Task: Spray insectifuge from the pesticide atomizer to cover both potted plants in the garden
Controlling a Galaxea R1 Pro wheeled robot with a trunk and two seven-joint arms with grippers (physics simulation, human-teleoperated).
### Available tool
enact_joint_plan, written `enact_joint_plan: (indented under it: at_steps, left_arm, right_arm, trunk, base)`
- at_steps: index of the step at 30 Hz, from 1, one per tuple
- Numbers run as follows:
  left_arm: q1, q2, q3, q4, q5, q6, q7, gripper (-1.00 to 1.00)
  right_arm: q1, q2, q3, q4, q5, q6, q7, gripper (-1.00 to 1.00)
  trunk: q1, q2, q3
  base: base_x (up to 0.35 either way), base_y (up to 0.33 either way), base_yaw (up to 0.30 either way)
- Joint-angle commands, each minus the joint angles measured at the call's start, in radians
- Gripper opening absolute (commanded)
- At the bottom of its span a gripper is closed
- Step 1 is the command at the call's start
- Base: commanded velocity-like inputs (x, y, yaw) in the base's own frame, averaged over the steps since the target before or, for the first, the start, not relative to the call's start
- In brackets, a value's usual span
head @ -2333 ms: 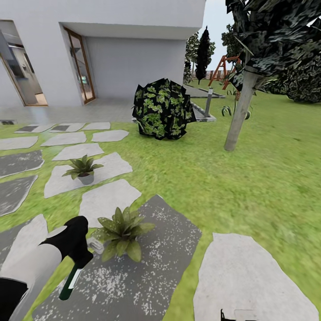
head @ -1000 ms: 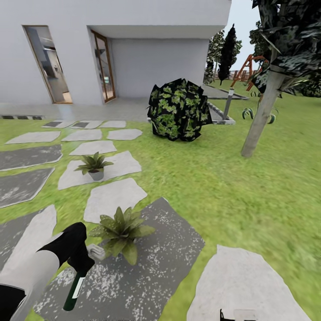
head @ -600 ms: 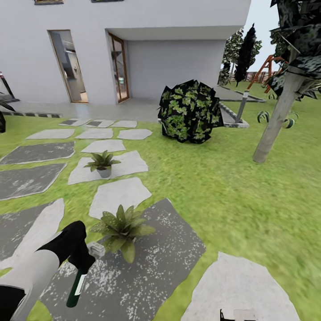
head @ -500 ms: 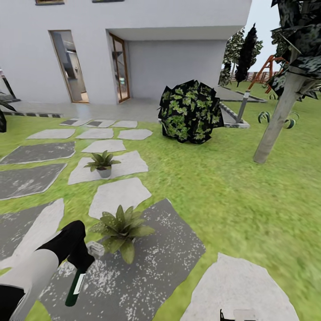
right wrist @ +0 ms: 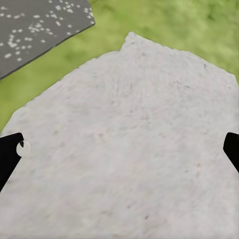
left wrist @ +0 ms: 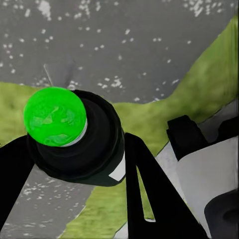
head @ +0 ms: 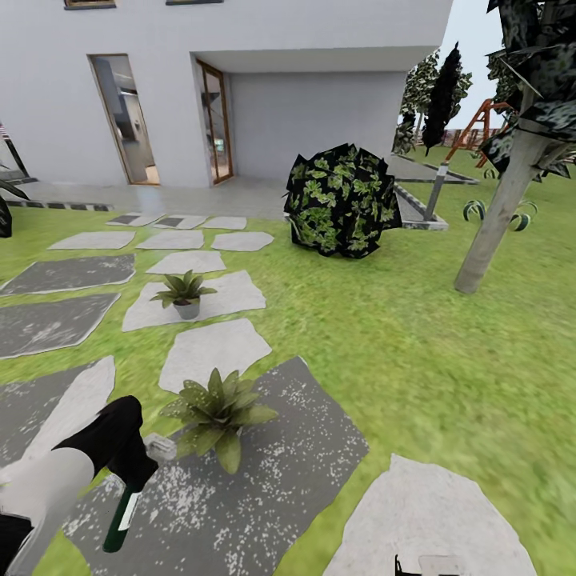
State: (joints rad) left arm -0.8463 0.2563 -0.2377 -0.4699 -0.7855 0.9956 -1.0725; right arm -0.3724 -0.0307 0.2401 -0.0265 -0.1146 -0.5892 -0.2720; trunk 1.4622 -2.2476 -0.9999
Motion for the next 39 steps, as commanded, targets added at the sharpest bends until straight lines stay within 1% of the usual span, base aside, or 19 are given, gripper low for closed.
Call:
enact_joint_plan:
  at_steps: [1, 6, 12, 18, 22, 26, 30, 39]
  left_arm:
    - [-0.003, -0.004, -0.004, -0.003, -0.012, 0.004, -0.010, -1.00]
    - [-0.016, -0.009, -0.005, -0.004, -0.011, 0.009, -0.013, -1.00]
    - [-0.017, -0.010, -0.004, -0.007, -0.011, 0.010, -0.014, -1.00]
    - [-0.023, -0.012, -0.004, -0.023, -0.012, 0.010, -0.014, -1.00]
    - [-0.051, -0.011, -0.003, -0.024, -0.011, 0.011, -0.014, -1.00]
    - [-0.082, -0.011, -0.004, -0.023, -0.010, 0.010, -0.014, -1.00]
    - [-0.081, -0.011, -0.006, -0.023, -0.009, 0.009, -0.014, -1.00]
    - [-0.080, -0.010, -0.006, -0.021, -0.009, 0.009, -0.014, -1.00]
  right_arm:
    - [0.000, 0.000, 0.009, 0.000, -0.010, -0.003, -0.001, 1.00]
    - [0.000, 0.000, 0.009, 0.000, -0.011, -0.003, -0.001, 1.00]
    - [0.000, 0.001, 0.008, 0.000, -0.011, -0.003, -0.002, 1.00]
    - [0.000, 0.001, 0.009, 0.000, -0.011, -0.003, -0.003, 1.00]
    - [0.000, 0.002, 0.009, 0.000, -0.011, -0.003, -0.003, 1.00]
    - [0.000, 0.001, 0.008, 0.000, -0.011, -0.003, -0.003, 1.00]
    - [0.000, 0.001, 0.009, 0.000, -0.011, -0.003, -0.003, 1.00]
    - [0.000, 0.002, 0.009, 0.000, -0.011, -0.003, -0.003, 1.00]
  trunk:
    - [0.000, 0.000, -0.001]
    - [0.000, 0.000, -0.001]
    - [0.000, 0.000, -0.001]
    - [0.000, 0.000, -0.001]
    - [0.000, 0.000, -0.001]
    - [0.000, 0.000, -0.001]
    - [0.000, 0.000, -0.001]
    - [0.000, 0.000, -0.001]
  base:
    - [0.000, 0.000, 0.000]
    - [0.000, 0.000, 0.000]
    - [0.000, -0.044, 0.001]
    - [0.009, -0.252, 0.179]
    - [0.074, -0.272, 0.243]
    - [0.076, -0.272, 0.058]
    - [-0.018, -0.269, 0.004]
    - [-0.199, -0.231, 0.009]
